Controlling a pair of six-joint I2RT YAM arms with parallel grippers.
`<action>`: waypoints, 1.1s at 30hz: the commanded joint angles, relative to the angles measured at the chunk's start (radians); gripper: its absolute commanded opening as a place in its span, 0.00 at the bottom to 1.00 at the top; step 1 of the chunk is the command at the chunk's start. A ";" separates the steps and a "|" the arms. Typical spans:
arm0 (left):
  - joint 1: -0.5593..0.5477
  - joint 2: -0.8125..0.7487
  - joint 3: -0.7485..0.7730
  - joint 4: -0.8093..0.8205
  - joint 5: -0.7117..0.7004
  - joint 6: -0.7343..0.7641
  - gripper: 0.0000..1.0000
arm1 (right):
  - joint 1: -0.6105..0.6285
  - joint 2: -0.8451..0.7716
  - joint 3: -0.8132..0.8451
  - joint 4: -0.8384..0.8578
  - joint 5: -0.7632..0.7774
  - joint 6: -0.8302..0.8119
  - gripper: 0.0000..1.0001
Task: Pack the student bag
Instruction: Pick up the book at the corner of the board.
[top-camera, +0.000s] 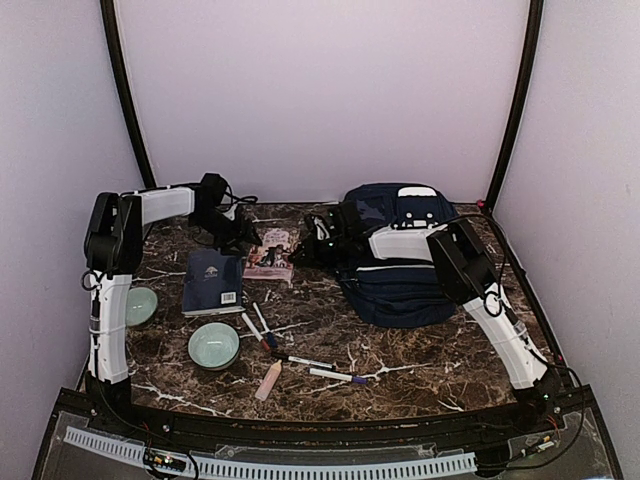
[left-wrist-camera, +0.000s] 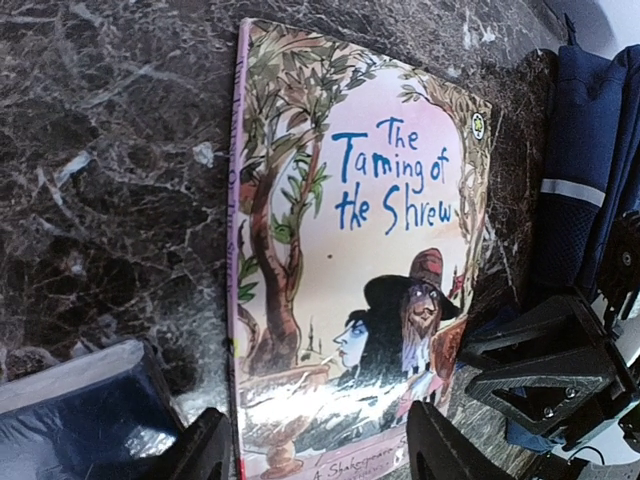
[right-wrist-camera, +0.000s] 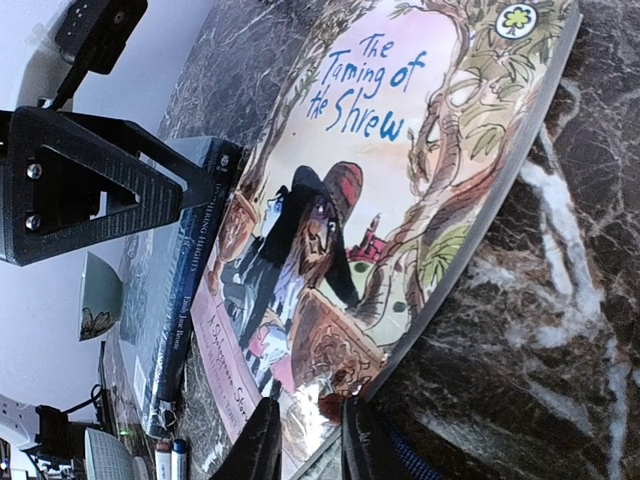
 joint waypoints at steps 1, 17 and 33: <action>0.002 0.010 0.022 -0.048 -0.053 0.021 0.63 | -0.011 0.024 -0.058 -0.114 0.043 0.033 0.21; -0.014 0.138 0.109 -0.137 -0.025 0.042 0.65 | -0.012 0.026 -0.058 -0.133 0.044 0.065 0.18; -0.066 0.066 -0.039 -0.155 -0.035 0.071 0.63 | -0.023 -0.096 -0.240 -0.062 -0.021 0.209 0.57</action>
